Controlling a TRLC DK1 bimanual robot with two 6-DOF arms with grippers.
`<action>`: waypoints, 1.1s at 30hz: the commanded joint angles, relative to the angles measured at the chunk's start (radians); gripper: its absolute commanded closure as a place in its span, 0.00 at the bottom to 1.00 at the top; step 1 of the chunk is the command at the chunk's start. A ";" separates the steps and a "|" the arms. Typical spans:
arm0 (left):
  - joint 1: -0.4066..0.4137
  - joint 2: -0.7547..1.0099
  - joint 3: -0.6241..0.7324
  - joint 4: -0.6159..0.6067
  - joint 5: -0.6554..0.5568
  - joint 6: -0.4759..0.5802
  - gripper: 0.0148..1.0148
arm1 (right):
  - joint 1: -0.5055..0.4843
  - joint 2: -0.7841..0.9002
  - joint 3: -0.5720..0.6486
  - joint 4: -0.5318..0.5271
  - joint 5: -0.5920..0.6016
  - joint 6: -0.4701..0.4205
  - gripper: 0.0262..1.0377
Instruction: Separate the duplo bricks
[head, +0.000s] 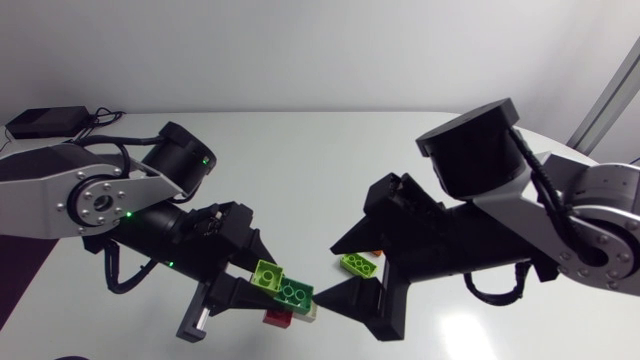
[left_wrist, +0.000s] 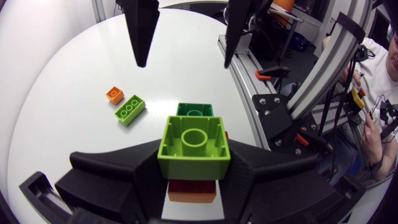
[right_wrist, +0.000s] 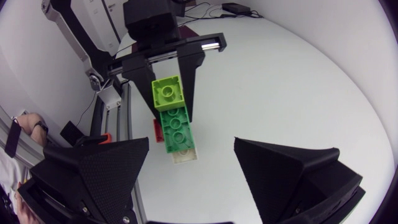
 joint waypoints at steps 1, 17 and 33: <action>0.000 0.021 0.042 -0.013 0.008 -0.020 0.74 | 0.021 0.009 0.017 -0.024 -0.014 -0.036 0.04; 0.173 0.074 0.211 -0.086 0.209 -0.320 0.73 | 0.035 -0.027 -0.058 0.063 0.040 -0.065 0.04; 0.139 0.120 0.298 -0.145 0.237 -0.639 0.74 | 0.190 -0.090 -0.150 0.270 0.547 -0.190 0.04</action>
